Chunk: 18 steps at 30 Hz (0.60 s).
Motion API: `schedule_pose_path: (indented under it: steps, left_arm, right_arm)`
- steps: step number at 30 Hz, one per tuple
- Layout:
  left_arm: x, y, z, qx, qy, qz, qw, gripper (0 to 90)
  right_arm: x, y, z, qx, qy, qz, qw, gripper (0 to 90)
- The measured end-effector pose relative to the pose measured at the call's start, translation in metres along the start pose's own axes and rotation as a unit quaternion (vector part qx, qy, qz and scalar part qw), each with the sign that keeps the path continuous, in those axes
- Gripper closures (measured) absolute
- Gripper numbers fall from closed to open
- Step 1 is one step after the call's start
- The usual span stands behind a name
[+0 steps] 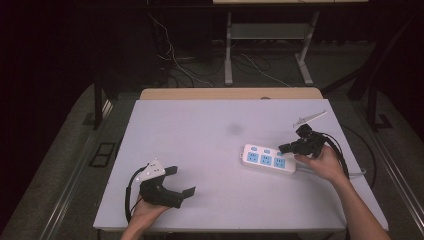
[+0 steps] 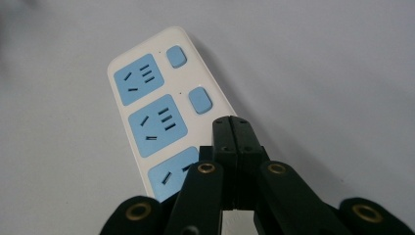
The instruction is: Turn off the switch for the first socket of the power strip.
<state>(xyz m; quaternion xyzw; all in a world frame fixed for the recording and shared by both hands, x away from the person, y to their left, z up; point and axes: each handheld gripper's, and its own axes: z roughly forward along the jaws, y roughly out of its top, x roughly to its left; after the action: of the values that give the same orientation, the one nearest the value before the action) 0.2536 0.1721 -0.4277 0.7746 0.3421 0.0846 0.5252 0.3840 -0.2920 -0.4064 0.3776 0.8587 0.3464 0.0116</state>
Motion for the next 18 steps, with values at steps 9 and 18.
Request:
schedule_pose_path:
  steps: [9,18]
  left_arm:
    - [-0.001,0.000,-0.001,-0.003,0.000,-0.001,1.0000,0.0]
    - [-0.002,0.000,-0.002,-0.007,-0.002,0.000,1.0000,0.0]
  right_arm:
    - [0.000,0.001,-0.017,-0.015,-0.010,0.009,0.9998,90.0]
    - [0.001,-0.002,-0.035,-0.033,-0.014,0.023,0.9991,90.0]
